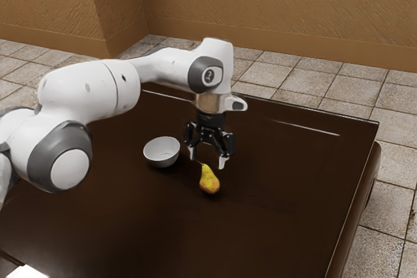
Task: Place the pear in the bowl.
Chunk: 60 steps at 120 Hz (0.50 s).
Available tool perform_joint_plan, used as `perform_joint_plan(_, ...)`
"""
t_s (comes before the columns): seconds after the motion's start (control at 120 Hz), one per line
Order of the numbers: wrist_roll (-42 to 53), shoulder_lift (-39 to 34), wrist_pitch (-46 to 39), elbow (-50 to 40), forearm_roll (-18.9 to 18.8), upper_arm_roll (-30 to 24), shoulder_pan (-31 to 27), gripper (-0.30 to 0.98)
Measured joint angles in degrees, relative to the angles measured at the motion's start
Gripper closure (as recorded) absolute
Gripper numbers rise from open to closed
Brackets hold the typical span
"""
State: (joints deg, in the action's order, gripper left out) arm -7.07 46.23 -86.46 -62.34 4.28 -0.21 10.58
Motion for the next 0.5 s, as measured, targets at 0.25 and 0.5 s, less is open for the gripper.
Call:
perform_joint_plan(0.25, -0.11, 3.32, 1.13, -0.7, 2.87, 0.4, 0.98, 0.0)
perform_joint_plan(0.5, -0.1, 4.56, 2.43, -0.79, 3.2, 0.66, 0.96, 0.03)
